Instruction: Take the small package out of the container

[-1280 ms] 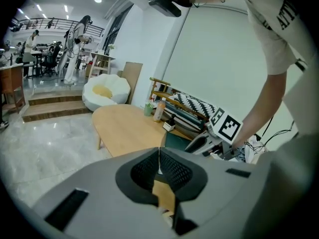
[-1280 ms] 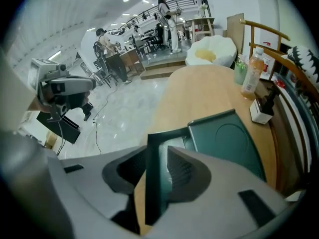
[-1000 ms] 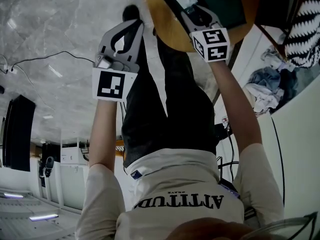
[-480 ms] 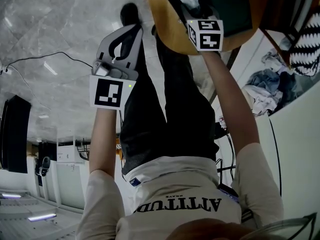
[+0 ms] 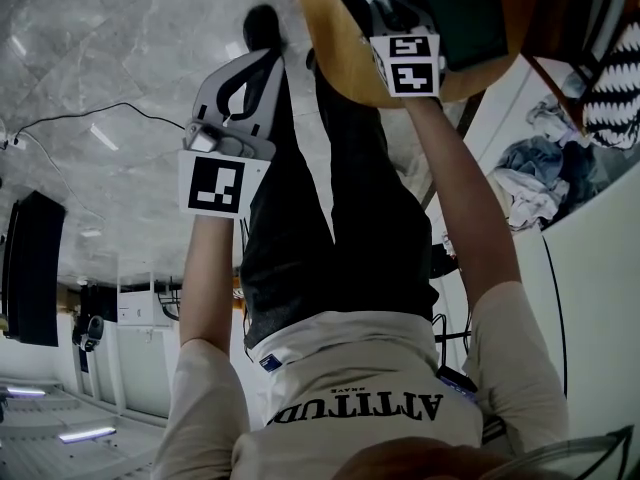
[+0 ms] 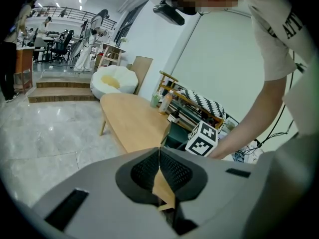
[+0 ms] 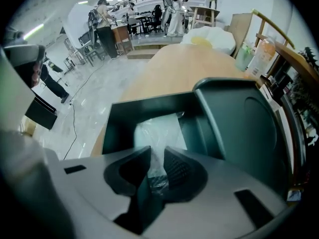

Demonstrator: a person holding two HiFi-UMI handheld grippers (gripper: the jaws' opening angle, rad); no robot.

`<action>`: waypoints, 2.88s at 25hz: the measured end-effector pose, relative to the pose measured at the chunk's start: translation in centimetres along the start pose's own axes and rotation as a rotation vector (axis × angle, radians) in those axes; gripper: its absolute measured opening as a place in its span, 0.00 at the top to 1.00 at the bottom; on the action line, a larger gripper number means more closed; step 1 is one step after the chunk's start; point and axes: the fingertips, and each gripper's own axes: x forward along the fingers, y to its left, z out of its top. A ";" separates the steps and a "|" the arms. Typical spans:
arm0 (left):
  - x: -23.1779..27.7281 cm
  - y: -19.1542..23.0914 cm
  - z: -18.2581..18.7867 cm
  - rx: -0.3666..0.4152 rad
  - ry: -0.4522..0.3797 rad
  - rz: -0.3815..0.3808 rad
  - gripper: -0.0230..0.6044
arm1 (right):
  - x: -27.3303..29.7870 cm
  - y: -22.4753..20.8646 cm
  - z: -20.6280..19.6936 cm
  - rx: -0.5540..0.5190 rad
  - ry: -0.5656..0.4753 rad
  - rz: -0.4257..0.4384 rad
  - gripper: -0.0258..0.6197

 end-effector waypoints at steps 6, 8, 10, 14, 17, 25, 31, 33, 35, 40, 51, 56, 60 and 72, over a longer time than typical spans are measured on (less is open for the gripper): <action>-1.2 -0.2 1.0 0.006 -0.015 0.011 0.93 | -0.8 -0.3 0.1 0.021 0.013 0.037 0.92; -1.7 -0.3 1.8 0.014 -0.024 0.016 0.93 | -1.5 -0.3 0.2 0.020 0.013 0.048 0.92; -2.4 -0.3 2.8 0.017 -0.039 0.022 0.93 | -2.5 -0.1 0.5 0.018 0.009 0.057 0.93; -4.2 -0.8 5.0 0.035 -0.062 0.033 0.93 | -4.9 0.7 1.2 -0.001 -0.005 0.083 0.93; -5.8 -1.7 6.9 0.058 -0.082 0.035 0.93 | -7.3 1.3 1.9 -0.023 -0.024 0.091 0.93; -11.4 -5.3 13.0 0.141 -0.110 0.031 0.93 | -17.3 2.0 4.2 0.002 -0.091 0.102 0.93; -17.1 -7.5 17.5 0.158 -0.155 0.009 0.93 | -25.1 4.2 5.7 0.054 -0.156 0.117 0.93; -18.7 -8.2 18.9 0.104 -0.172 -0.015 0.93 | -27.6 4.7 6.2 0.083 -0.175 0.115 0.93; -20.0 -8.8 20.0 0.098 -0.172 -0.035 0.93 | -29.8 5.1 6.6 0.117 -0.198 0.107 0.93; -22.3 -10.8 21.6 0.145 -0.146 -0.075 0.93 | -35.4 5.3 8.0 0.189 -0.282 0.076 0.93; -26.0 -11.9 24.6 0.182 -0.127 -0.159 0.93 | -47.4 5.1 10.2 0.319 -0.450 -0.013 0.93; -26.9 -13.1 27.1 0.222 -0.134 -0.207 0.93 | -52.2 4.6 10.1 0.389 -0.536 -0.052 0.93; -27.1 -14.6 28.3 0.246 -0.140 -0.222 0.93 | -55.2 4.5 9.0 0.422 -0.576 -0.067 0.93; -29.3 -21.5 30.0 0.305 -0.221 -0.198 0.93 | -64.7 2.6 3.7 0.450 -0.717 -0.110 0.93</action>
